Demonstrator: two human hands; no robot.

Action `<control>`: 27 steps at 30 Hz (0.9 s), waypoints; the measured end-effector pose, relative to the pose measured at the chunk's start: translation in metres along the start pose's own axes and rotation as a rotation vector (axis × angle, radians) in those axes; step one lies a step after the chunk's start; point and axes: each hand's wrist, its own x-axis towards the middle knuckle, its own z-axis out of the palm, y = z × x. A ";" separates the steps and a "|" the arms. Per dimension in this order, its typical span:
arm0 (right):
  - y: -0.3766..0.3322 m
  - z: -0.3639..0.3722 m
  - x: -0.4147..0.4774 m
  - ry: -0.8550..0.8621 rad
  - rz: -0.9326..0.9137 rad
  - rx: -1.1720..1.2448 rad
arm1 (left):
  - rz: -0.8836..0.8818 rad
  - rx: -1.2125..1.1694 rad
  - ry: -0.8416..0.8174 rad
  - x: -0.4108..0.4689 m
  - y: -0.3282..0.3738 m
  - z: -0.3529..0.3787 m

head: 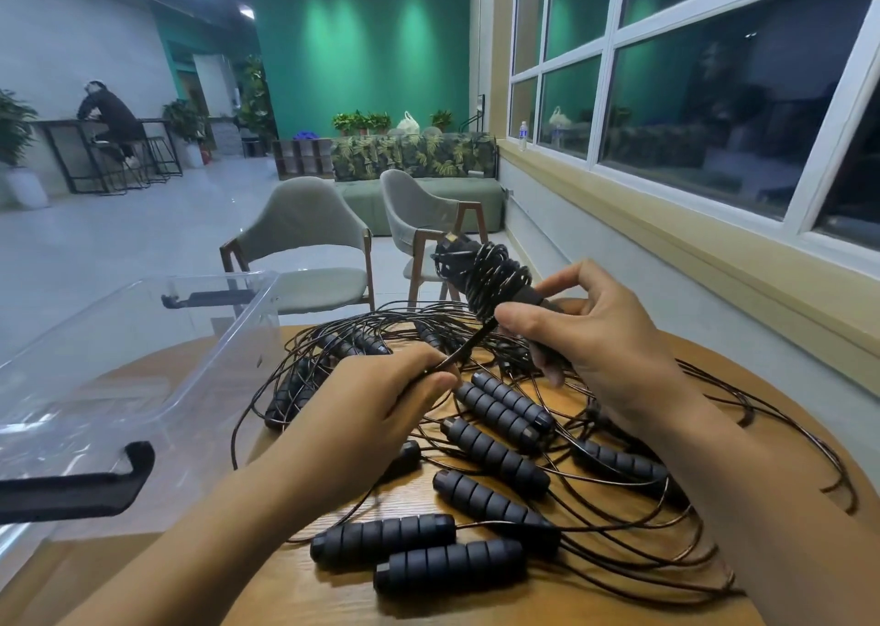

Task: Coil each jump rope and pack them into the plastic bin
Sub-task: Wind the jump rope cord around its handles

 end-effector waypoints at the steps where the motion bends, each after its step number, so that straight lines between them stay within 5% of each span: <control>1: 0.000 -0.001 0.000 0.011 0.000 -0.056 | 0.007 0.007 0.011 0.000 0.001 -0.001; 6: 0.005 0.000 0.002 0.015 -0.006 -0.375 | 0.030 0.015 0.085 0.000 0.004 -0.010; 13: 0.009 0.010 -0.003 -0.226 0.051 -0.671 | 0.126 0.193 0.105 -0.001 0.013 -0.028; 27: -0.007 0.009 -0.018 -0.804 0.182 -0.395 | 0.129 -0.253 -0.021 0.000 0.003 -0.035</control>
